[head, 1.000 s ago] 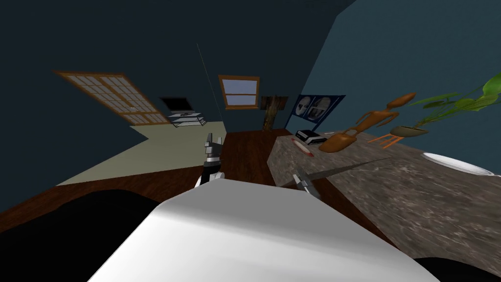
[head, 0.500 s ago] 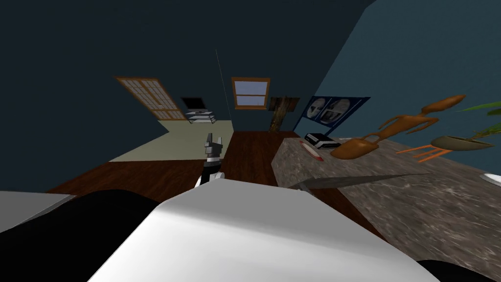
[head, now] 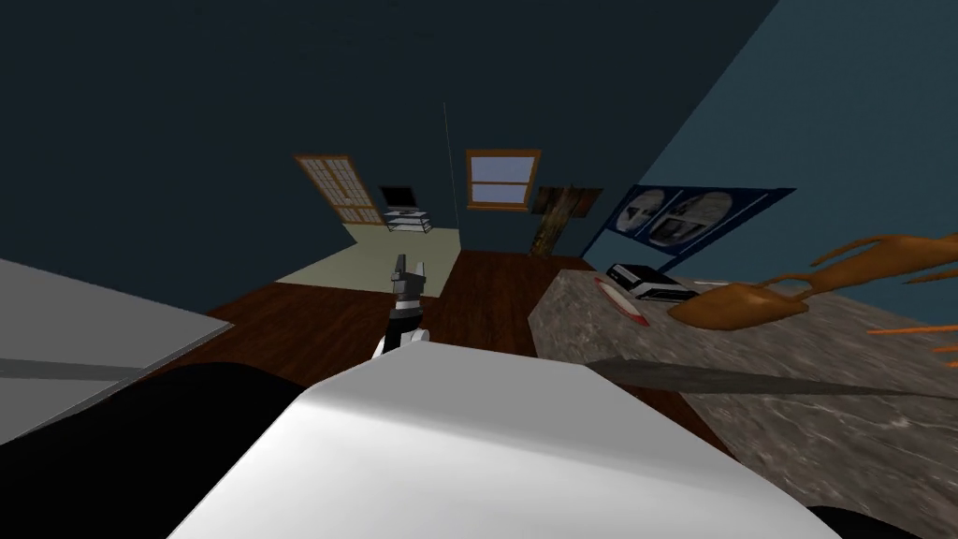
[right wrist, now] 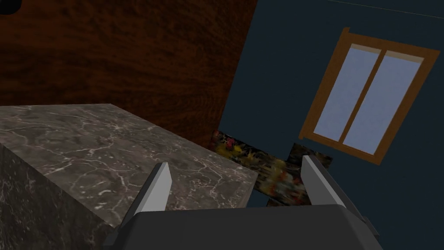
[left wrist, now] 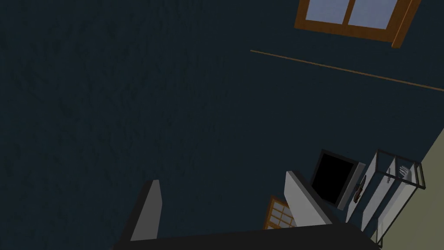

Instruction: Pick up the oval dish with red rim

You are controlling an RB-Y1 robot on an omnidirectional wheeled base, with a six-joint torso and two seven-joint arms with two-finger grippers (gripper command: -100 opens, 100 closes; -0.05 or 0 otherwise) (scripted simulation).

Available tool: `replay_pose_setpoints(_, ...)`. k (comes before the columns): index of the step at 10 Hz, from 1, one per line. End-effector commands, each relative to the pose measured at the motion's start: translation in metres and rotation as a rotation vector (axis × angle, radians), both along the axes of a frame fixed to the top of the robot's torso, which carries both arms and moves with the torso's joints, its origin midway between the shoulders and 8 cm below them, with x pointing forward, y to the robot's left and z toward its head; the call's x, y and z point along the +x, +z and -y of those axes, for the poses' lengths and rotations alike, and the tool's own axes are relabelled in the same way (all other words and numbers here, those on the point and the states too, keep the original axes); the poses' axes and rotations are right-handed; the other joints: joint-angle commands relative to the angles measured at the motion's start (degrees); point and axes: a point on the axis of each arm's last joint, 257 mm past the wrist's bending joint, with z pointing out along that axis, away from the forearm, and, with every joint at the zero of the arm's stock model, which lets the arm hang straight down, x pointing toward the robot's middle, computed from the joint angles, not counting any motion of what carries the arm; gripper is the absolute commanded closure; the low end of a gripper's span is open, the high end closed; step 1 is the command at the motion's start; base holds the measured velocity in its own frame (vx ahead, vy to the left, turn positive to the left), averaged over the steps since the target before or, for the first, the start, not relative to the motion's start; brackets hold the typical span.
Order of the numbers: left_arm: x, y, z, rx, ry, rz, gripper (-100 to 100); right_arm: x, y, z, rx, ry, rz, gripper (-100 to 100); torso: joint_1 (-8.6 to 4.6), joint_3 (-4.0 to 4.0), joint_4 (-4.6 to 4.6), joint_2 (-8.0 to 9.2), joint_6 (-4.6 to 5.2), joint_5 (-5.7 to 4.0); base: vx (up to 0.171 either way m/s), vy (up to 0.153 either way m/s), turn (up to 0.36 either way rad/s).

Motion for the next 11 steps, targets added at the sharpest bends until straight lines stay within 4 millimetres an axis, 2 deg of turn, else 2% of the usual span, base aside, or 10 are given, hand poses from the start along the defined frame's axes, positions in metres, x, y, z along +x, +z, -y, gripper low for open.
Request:
replay_pose_setpoints(1,0.000,0.000,0.000,0.000,0.000,0.000,0,-0.016,-0.013,0.011,-0.012,0.010,-0.052,-100,0.00,0.00,0.00,0.00,0.00,0.00,-0.015,0.001,0.166)
replay_pose_setpoints(2,0.000,0.000,0.000,0.000,0.000,0.000,0,-0.045,-0.023,0.021,-0.023,0.018,-0.131,-100,-0.05,-0.02,0.00,-0.04,0.07,-0.02,-0.007,0.001,0.460)
replay_pose_setpoints(3,0.000,0.000,0.000,0.000,0.000,0.000,0,-0.049,-0.026,0.025,-0.031,0.024,-0.144,-100,-0.03,-0.02,-0.01,-0.04,0.09,-0.01,-0.006,0.002,-0.005)
replay_pose_setpoints(4,0.000,0.000,0.000,0.000,0.000,0.000,0,-0.079,-0.033,0.036,-0.042,0.031,-0.223,-100,-0.04,-0.04,0.00,-0.08,0.06,-0.02,0.001,0.006,0.367)
replay_pose_setpoints(5,0.000,0.000,0.000,0.000,0.000,0.000,0,-0.083,-0.035,0.041,-0.051,0.038,-0.237,-100,-0.05,-0.06,-0.02,-0.11,0.00,-0.02,0.005,-0.010,0.217)
replay_pose_setpoints(6,0.000,0.000,0.000,0.000,0.000,0.000,0,-0.111,-0.041,0.055,-0.066,0.046,-0.312,-100,-0.11,-0.08,-0.02,-0.14,0.05,-0.03,0.013,-0.013,0.314)
replay_pose_setpoints(8,0.000,0.000,0.000,0.000,0.000,0.000,0,-0.117,-0.042,0.057,-0.072,0.050,-0.330,-100,-0.13,-0.11,-0.03,-0.19,0.06,-0.04,0.011,-0.016,0.098)
replay_pose_setpoints(10,0.000,0.000,0.000,0.000,0.000,0.000,0,-0.170,-0.045,0.085,-0.102,0.069,-0.472,-100,-0.13,-0.11,-0.04,-0.19,-0.02,-0.04,0.028,-0.025,0.438)
replay_pose_setpoints(11,0.000,0.000,0.000,0.000,0.000,0.000,0,-0.179,-0.044,0.088,-0.108,0.081,-0.498,-100,-0.23,-0.17,-0.06,-0.29,0.00,-0.04,0.035,-0.044,0.158)
